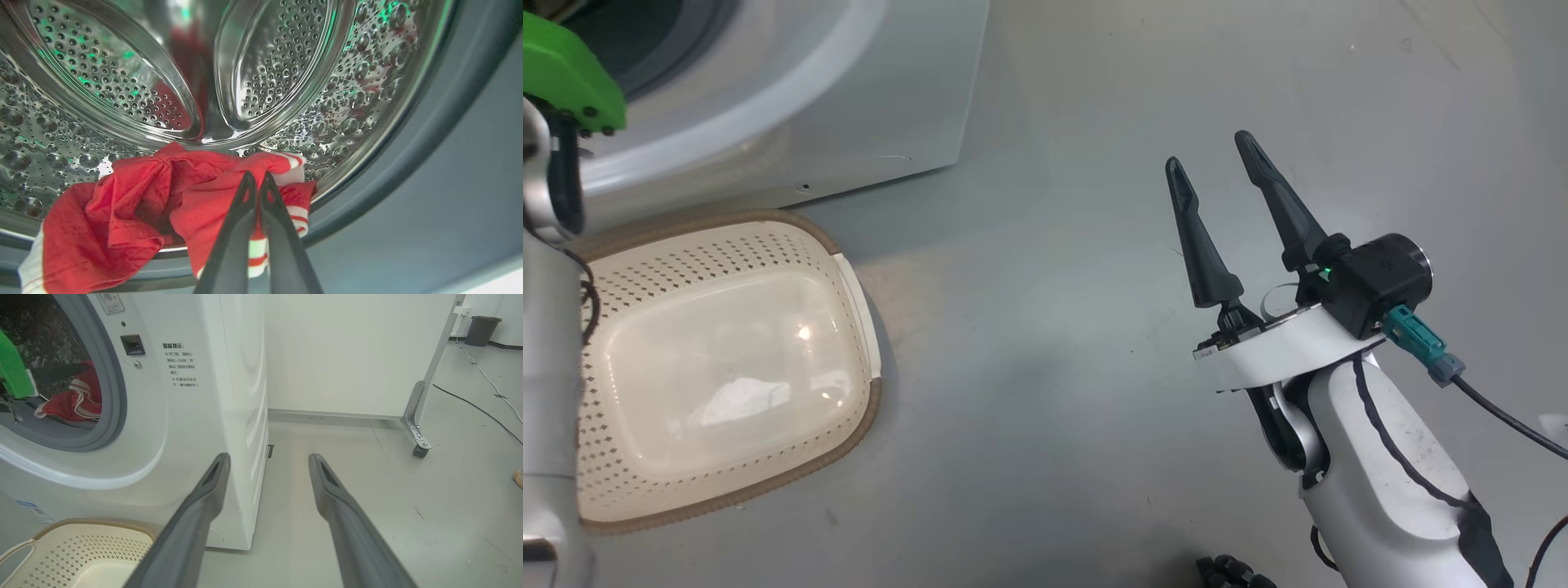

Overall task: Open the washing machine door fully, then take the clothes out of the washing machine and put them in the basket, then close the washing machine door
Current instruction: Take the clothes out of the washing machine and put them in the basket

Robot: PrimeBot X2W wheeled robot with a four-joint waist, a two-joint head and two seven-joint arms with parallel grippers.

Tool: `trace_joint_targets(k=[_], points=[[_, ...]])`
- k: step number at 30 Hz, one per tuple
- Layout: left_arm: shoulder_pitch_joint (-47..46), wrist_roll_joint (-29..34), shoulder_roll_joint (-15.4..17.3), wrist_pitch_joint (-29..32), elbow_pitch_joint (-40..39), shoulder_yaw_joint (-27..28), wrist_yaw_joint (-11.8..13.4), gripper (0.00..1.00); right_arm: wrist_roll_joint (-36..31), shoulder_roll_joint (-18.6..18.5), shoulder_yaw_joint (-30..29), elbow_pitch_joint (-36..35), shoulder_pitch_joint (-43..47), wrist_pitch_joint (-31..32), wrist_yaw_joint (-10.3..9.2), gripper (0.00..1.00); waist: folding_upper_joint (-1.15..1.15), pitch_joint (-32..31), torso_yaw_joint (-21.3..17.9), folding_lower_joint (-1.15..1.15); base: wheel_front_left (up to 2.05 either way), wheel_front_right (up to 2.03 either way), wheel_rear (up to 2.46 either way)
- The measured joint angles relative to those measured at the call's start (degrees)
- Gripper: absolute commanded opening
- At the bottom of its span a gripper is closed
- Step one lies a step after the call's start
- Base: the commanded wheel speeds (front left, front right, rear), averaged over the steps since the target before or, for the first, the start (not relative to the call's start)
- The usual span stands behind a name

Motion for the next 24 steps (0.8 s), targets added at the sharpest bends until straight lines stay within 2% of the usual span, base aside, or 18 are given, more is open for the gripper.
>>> trace_joint_targets(k=[5, 15, 24], points=[[3.6, -0.1, -2.1, -4.1, -1.2, -0.1, 0.1, 0.00, -0.2, 0.0, -0.6, 1.3, 1.7, 0.0, 0.01, 1.00, 0.00, -2.6, 1.4, 0.00, 0.00, 0.00, 0.00], [12.2, 0.0, -4.4, -12.5, -5.1, 0.1, 2.6, 0.00, -1.0, 0.0, -1.4, 3.1, 5.4, 0.0, 0.51, 1.00, 0.00, -9.5, 3.8, 0.00, 0.00, 0.00, 0.00], [16.8, 1.0, -6.0, -13.4, -12.4, -0.5, 3.6, 0.00, -1.9, -0.1, -2.7, 4.4, 9.4, 0.0, 0.83, 1.00, 0.00, -15.4, 5.5, -0.01, 0.00, 0.00, 0.00]])
